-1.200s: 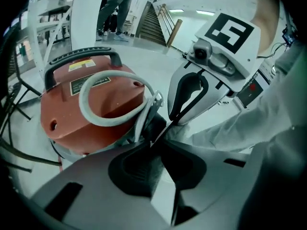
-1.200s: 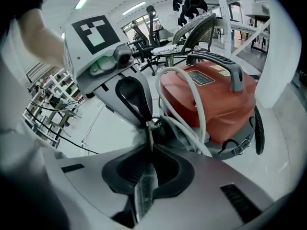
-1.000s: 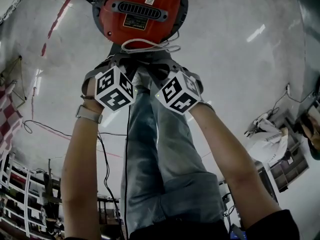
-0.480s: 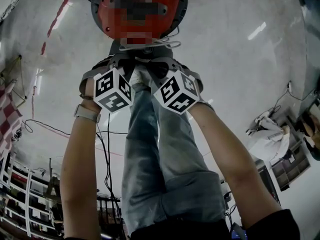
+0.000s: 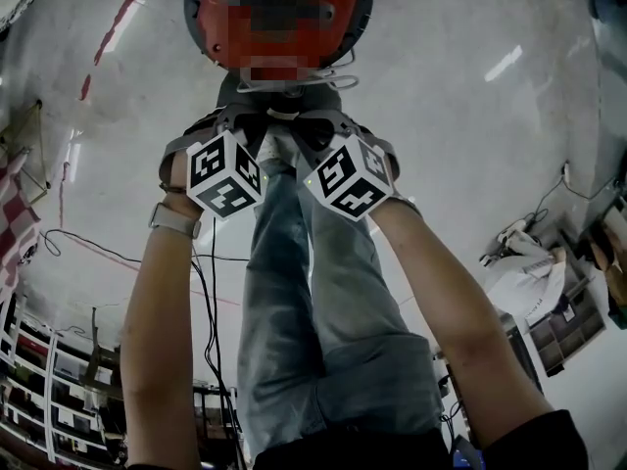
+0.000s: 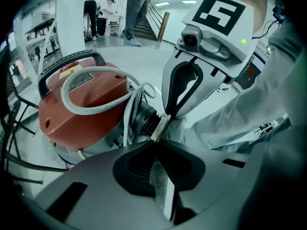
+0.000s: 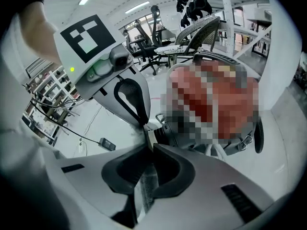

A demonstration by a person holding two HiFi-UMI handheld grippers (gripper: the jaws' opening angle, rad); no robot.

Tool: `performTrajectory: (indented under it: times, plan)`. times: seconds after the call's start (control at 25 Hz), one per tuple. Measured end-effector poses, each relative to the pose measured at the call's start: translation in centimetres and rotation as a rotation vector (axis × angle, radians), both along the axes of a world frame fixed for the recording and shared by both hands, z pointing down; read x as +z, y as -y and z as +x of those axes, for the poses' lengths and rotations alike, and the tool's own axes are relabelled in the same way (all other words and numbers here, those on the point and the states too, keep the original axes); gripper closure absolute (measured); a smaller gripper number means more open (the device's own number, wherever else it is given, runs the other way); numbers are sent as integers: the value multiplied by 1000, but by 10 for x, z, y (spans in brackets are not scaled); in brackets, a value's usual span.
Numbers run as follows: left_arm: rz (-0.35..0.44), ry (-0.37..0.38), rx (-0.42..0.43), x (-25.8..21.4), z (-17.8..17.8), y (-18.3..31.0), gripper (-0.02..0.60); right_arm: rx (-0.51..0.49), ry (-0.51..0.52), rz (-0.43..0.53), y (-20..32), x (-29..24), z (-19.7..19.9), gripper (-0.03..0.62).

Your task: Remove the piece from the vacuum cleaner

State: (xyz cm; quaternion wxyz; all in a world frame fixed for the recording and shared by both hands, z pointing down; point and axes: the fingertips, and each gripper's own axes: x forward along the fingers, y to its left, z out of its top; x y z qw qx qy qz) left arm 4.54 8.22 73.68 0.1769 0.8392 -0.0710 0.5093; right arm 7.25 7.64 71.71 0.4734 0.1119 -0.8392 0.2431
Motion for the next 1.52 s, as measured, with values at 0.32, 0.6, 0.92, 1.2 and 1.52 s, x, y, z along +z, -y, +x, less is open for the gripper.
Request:
performTrajectory:
  times: [0.32,0.6,0.92,1.2,1.52]
  plan:
    - [8,-3,-7,3,-11,-10,535,75,1,-17,-14,3,-11,538]
    - [16,2,-27,10,-15,-19,535,121,20,-50,-25,10,-15,534]
    - [-63,-5,-91,4,-17,-42,540,20,13,-18,-32,5,-13,520]
    - [-101,3,-110,6,-19,-54,540,9,5,-7,-40,8,-17,517]
    - [-105,13,-98,3,-19,-57,540,30,2,-19,-45,5,-16,517]
